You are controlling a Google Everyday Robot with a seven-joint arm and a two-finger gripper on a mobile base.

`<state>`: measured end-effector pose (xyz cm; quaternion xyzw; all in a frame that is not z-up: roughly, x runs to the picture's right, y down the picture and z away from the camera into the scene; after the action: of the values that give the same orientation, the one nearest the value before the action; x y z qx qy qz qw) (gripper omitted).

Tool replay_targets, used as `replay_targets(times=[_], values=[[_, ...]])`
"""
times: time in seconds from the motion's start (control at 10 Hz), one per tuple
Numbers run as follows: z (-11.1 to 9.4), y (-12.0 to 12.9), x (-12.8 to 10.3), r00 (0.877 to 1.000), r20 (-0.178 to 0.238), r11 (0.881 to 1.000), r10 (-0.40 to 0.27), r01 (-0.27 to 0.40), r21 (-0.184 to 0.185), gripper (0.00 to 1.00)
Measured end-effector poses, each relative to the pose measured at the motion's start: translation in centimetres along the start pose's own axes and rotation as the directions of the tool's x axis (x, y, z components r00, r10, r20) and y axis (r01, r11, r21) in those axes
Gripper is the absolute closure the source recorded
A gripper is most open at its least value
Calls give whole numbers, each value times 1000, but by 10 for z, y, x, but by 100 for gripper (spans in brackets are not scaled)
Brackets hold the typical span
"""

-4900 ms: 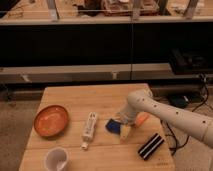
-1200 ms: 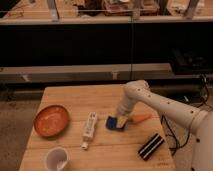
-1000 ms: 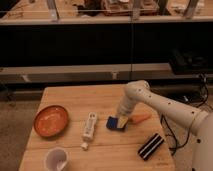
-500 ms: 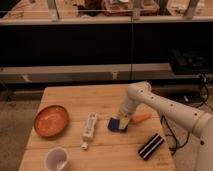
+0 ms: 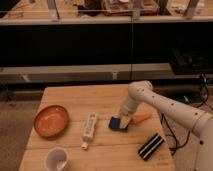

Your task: Wipe the white sponge on the table

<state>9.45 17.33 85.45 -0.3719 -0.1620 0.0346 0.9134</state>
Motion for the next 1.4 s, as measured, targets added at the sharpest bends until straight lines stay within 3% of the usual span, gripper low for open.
replay_targets(times=[0.7, 1.0, 1.4], values=[[-7, -21, 7, 1000, 12, 999, -7, 7, 36, 100], [-1, -26, -14, 998, 17, 997, -65, 64, 40, 100], [19, -21, -64, 983, 14, 983, -184, 184, -6, 100]])
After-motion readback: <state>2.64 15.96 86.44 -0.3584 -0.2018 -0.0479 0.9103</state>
